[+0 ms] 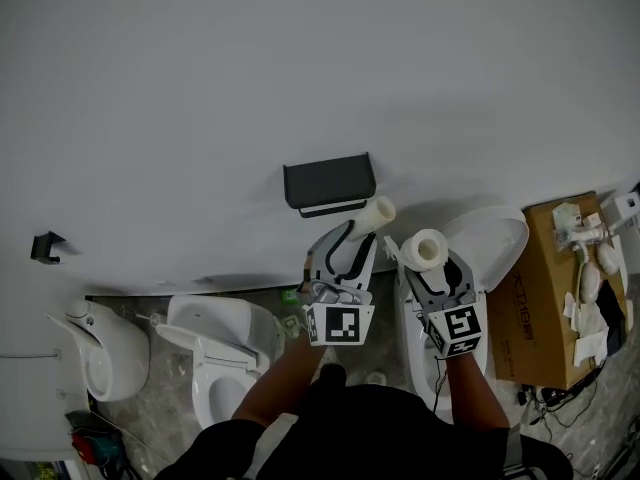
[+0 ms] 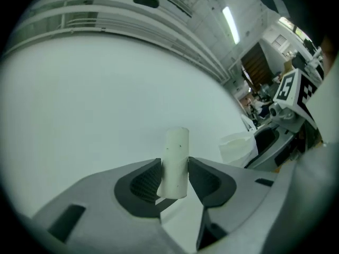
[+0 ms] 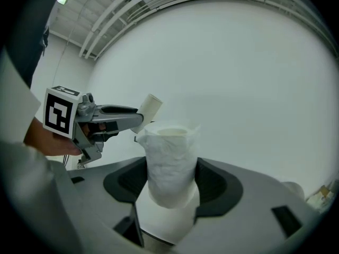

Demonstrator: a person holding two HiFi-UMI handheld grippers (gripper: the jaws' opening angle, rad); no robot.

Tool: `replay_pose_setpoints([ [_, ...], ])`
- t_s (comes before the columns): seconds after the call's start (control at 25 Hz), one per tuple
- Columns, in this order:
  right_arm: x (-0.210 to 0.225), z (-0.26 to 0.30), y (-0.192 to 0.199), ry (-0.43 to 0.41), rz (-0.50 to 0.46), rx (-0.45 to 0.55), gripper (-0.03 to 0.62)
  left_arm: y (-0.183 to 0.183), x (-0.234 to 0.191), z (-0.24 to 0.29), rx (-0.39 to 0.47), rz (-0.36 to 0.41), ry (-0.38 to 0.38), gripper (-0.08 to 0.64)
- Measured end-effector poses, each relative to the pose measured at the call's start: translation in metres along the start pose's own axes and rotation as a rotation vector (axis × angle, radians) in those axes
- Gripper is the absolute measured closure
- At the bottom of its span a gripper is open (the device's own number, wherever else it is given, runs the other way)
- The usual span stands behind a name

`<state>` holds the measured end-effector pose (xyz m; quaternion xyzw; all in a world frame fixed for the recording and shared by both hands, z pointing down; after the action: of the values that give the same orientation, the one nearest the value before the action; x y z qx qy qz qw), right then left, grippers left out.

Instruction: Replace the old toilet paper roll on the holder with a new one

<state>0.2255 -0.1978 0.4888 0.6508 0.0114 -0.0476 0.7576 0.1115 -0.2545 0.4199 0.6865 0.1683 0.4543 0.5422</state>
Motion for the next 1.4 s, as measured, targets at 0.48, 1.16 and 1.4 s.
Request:
replay_pose_setpoints([
  [0.48, -0.003, 0.028, -0.02, -0.014, 0.033, 0.038, 0.324, 0.001, -0.019, -0.042, 0.128, -0.171, -0.007, 0.4],
  [1.16, 0.006, 0.082, -0.026, -0.007, 0.434, 0.06, 0.324, 0.039, -0.052, -0.071, 0.039, -0.251, -0.106, 0.399],
  [1.4, 0.013, 0.091, -0.015, -0.03, 0.69, 0.045, 0.324, 0.044, -0.052, -0.077, 0.025, -0.236, -0.104, 0.4],
])
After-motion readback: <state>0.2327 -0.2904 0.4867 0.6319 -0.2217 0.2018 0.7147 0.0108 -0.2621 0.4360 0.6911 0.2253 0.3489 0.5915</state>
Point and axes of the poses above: the fingertips, and each gripper's own axes: z forward along the fingers, x to its right, y out of its underside, the point moved 2 cm from there along -z, backward along the fingers, and after that the axes turned 9 degrees about y, right-handed, at the moved point
